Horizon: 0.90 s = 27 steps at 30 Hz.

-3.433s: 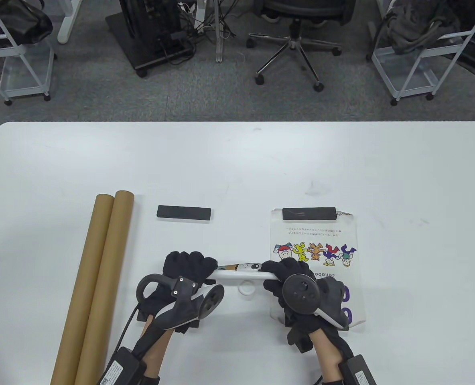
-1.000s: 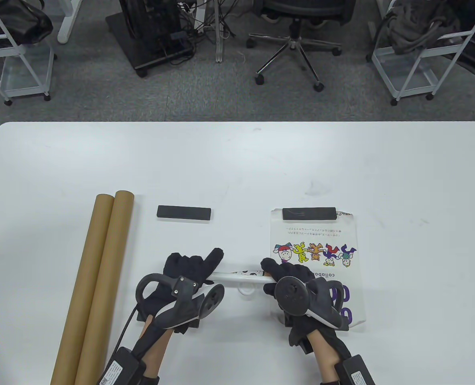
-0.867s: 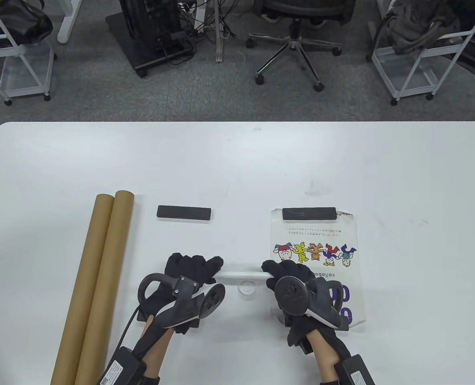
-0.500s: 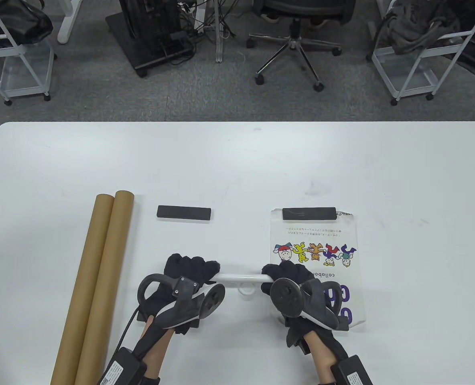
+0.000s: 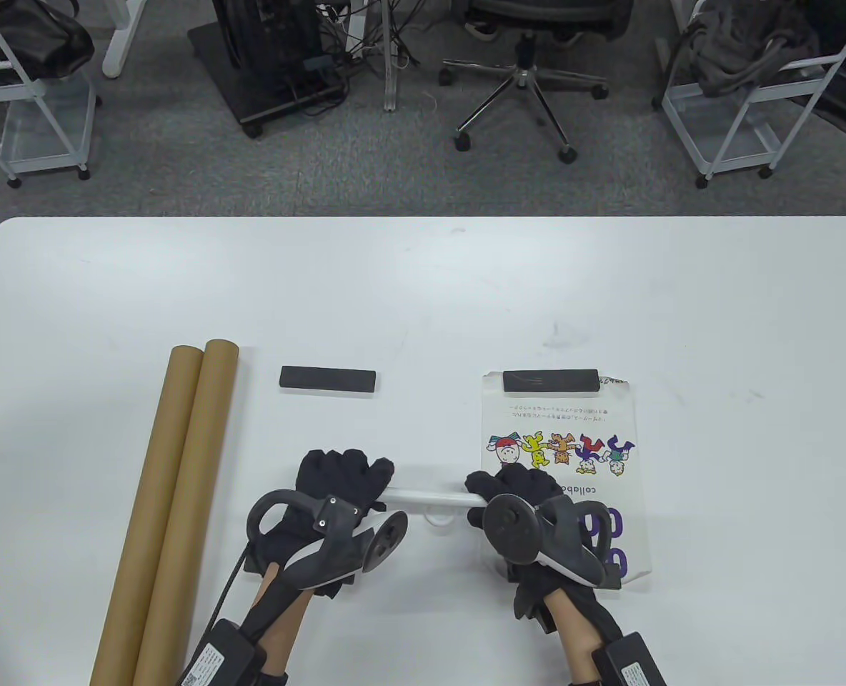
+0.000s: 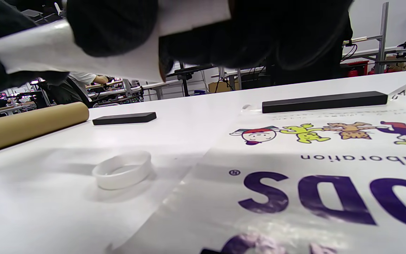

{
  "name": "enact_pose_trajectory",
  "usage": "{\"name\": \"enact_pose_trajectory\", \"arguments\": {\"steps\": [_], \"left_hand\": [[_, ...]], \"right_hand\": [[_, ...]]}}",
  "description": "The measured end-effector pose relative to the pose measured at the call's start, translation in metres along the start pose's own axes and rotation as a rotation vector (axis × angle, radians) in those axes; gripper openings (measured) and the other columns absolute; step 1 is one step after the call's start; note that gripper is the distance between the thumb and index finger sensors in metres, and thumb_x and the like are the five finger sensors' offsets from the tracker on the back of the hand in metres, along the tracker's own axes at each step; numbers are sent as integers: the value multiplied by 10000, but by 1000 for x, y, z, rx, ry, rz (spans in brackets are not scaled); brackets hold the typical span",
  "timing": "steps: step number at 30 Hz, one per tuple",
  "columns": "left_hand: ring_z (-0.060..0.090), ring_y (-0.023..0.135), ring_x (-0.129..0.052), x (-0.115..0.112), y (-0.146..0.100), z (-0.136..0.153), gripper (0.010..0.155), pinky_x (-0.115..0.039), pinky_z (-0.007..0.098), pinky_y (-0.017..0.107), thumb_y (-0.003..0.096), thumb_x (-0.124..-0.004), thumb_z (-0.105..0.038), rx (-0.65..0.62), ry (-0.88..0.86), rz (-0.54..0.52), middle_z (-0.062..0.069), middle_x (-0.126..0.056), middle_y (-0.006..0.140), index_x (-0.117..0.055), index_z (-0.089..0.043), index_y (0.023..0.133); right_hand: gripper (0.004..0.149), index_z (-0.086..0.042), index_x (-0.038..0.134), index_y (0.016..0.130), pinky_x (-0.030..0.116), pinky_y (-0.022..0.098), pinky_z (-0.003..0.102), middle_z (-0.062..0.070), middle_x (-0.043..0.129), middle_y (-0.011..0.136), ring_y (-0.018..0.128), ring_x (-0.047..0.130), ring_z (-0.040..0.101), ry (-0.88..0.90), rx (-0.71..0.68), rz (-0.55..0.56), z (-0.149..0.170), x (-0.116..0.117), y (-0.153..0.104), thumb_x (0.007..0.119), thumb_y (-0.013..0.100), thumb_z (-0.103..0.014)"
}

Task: Roll up posters and store in mailing tubes

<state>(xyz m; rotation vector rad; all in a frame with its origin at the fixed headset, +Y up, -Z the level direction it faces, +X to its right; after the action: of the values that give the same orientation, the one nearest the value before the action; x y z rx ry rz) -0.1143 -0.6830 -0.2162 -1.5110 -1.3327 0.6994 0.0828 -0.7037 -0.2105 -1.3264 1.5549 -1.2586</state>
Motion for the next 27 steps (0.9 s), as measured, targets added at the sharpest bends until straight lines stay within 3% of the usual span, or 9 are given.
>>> {"name": "enact_pose_trajectory", "arguments": {"steps": [4, 6, 10, 13, 16, 18, 20, 24, 27], "left_hand": [[180, 785, -1023, -2, 1, 4, 654, -780, 498, 752, 443, -722, -488, 8, -56, 2, -85, -933, 895, -663, -320, 1072], [199, 798, -1000, -2, 1, 2, 554, -758, 518, 758, 470, -668, -459, -1, -61, 8, -73, -917, 905, -703, -347, 1012], [218, 748, -963, -1, 1, -1, 546, -726, 549, 764, 488, -597, -440, 1, -44, 13, -64, -894, 885, -680, -327, 1015], [185, 683, -969, -1, 1, -1, 547, -738, 531, 760, 449, -682, -506, 11, -23, -15, -94, -906, 823, -702, -351, 973], [142, 660, -1000, 0, 0, -1, 490, -754, 520, 758, 456, -749, -499, 2, 5, -26, -133, -929, 789, -741, -376, 930], [173, 739, -974, -1, 0, 1, 478, -740, 531, 764, 467, -759, -483, 8, -34, -20, -104, -903, 857, -753, -374, 933], [234, 831, -897, -1, 0, 2, 486, -706, 553, 776, 465, -760, -486, 18, -28, -15, -27, -810, 966, -774, -376, 938], [233, 822, -890, 2, -1, -2, 525, -708, 558, 775, 461, -762, -478, 15, 1, -23, -30, -793, 961, -779, -365, 973], [197, 804, -936, 1, -1, -3, 647, -742, 519, 772, 452, -743, -479, 6, 5, -35, -68, -847, 932, -684, -321, 1077]], "right_hand": [[556, -220, 667, 1008, 678, 651, 677, 63, 869, 834, 710, 904, 381, 3, 14, 14, 2, -1, 0, 667, 477, -382], [525, -214, 664, 1011, 677, 645, 691, 95, 846, 892, 755, 882, 416, 3, 12, 9, 1, -1, 0, 634, 506, -355], [537, -129, 565, 1063, 605, 653, 739, 187, 728, 946, 769, 777, 487, 96, -8, -39, 3, 3, 1, 560, 563, -326], [623, -136, 557, 1060, 608, 661, 721, 157, 722, 926, 732, 780, 443, 107, -6, -40, 4, 3, 0, 624, 515, -430], [541, -208, 655, 985, 646, 661, 687, 95, 784, 851, 669, 828, 382, 19, 9, 12, 1, -1, -1, 676, 486, -415], [525, -212, 704, 959, 659, 657, 681, 88, 808, 840, 660, 847, 378, -2, 10, 19, -1, -2, -1, 684, 476, -415], [543, -198, 723, 972, 614, 664, 711, 172, 711, 951, 741, 779, 442, -14, 13, 21, -2, -1, -1, 693, 474, -412], [558, -173, 717, 987, 617, 665, 705, 138, 734, 910, 745, 780, 429, -34, 0, 40, -4, -3, -1, 703, 472, -387], [609, -177, 641, 1040, 646, 663, 686, 88, 813, 871, 735, 838, 406, -13, 9, 38, 1, -4, -1, 689, 471, -390]]}}
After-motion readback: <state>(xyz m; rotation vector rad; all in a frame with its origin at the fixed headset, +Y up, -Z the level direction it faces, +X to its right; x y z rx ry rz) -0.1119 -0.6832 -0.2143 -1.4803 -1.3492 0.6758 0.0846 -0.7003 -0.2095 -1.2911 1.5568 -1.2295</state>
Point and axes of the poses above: the tracker on the back of each hand, its own z axis roughly to the little-finger side, its own y axis roughly from the wrist to the fingertips, x = y × z, the point moved 3 cm from there along y, roughly from the wrist to the fingertips
